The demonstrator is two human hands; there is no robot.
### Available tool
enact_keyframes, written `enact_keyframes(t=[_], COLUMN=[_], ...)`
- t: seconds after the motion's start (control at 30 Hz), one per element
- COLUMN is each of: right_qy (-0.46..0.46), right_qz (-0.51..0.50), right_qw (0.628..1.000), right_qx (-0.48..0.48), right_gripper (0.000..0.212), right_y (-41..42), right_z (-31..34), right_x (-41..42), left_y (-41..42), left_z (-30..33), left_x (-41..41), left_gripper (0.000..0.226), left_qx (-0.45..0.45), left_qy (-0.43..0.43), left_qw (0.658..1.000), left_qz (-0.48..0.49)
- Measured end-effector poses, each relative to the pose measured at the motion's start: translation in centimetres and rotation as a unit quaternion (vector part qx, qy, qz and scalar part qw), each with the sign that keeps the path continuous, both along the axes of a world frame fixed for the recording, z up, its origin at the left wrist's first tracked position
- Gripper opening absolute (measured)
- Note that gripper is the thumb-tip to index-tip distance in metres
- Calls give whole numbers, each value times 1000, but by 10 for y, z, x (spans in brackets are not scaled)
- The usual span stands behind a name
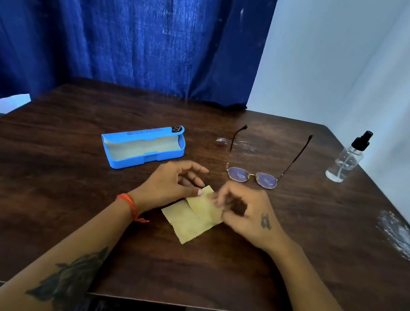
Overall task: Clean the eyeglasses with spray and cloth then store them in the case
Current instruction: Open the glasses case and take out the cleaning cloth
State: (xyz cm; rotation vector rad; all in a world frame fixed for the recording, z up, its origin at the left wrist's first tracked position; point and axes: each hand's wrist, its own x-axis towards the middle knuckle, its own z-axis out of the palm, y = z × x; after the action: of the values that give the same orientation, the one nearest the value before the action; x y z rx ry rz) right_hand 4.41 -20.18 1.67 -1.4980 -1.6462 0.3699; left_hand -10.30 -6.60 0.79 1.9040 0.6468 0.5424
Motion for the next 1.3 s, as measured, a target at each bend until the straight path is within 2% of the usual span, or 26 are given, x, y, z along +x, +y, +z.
enact_keyframes(t=[0.07,0.1,0.17,0.27,0.37,0.5,0.6,0.7,0.8,0.93,1.07,1.17,1.23,1.3], right_qy=[81,73,18,-70,-79,-96,-148,-214,-230,-251,-228,-118,-59,-48], right_qz=[-81,-129,-186,-185,-158,-143,-151,-153,-126,-85,-24,-31,-86,-124], right_qw=[993,989,982,969,968,975,976,965,963,962,973,991,995,991], right_qx=[27,28,-34,-147,-177,-140,-59,22,69,58,-27,-51,-3,-21], right_gripper=[9,7,19,35,19,17,12,15,18,16,18,11,12,19], right_y=[0,1,3,7,12,28,43,51,44,33,27,26,27,27], right_z=[3,4,1,-5,-2,7,17,16,5,1,1,6,8,7], right_x=[4,6,8,7,5,8,9,1,-4,2,7,8,12,16], left_y=[1,1,3,1,-1,-1,1,6,10,9,6,8,11,14], left_z=[1,1,-3,-9,-9,0,4,2,1,4,10,12,9,3], left_x=[-1,-1,0,1,1,0,0,-2,-6,-8,-13,-14,-13,-12], left_gripper=[34,33,37,45,45,29,17,14,16,17,15,15,6,28], left_qx=[77,121,196,229,224,159,148,158,191,200,149,113,146,214], left_qy=[13,24,55,90,87,31,5,4,15,31,78,45,37,97], left_qw=[997,992,979,969,970,987,987,983,979,979,983,992,989,972], left_qz=[9,13,9,-24,-36,-14,54,92,71,1,-75,-43,10,18])
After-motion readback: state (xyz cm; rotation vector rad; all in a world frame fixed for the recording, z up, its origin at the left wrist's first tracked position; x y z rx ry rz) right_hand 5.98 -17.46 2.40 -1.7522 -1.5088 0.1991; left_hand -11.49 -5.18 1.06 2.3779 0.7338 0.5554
